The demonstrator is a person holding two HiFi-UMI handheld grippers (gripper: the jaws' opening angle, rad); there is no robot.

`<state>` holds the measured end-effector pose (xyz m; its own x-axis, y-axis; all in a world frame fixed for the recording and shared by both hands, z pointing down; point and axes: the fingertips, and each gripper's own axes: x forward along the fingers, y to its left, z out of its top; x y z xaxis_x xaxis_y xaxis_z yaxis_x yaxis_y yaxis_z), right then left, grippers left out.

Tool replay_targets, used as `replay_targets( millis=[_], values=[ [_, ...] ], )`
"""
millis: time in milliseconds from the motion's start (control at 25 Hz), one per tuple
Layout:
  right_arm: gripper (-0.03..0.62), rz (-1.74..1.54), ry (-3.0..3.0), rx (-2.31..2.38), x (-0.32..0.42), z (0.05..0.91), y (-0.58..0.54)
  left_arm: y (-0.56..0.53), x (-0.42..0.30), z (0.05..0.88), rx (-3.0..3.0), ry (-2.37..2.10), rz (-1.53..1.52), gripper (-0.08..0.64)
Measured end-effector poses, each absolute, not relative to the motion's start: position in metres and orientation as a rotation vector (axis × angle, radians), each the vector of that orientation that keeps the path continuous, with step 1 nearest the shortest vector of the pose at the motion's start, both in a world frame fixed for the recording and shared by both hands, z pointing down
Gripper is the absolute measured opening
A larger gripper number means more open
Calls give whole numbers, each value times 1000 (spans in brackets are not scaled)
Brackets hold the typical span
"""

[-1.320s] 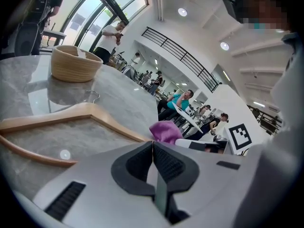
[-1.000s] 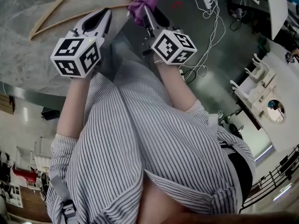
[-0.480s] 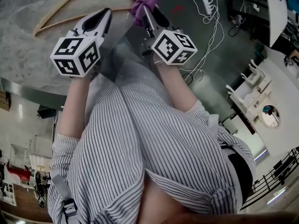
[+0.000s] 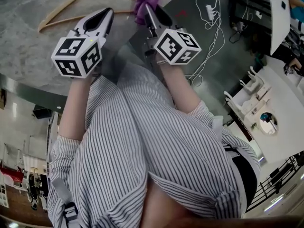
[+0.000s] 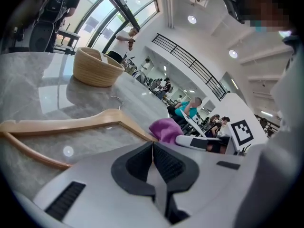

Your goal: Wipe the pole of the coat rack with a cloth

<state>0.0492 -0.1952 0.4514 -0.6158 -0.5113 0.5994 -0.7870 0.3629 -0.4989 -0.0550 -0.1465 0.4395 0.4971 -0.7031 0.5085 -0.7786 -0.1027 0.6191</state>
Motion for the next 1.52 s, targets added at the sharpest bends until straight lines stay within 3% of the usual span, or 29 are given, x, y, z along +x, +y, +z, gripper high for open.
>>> replay_targets(
  millis=[1520],
  values=[
    [106, 1033, -2379, 865, -80, 444, -234, -150, -155, 435, 1667, -1406, -131, 15]
  ],
)
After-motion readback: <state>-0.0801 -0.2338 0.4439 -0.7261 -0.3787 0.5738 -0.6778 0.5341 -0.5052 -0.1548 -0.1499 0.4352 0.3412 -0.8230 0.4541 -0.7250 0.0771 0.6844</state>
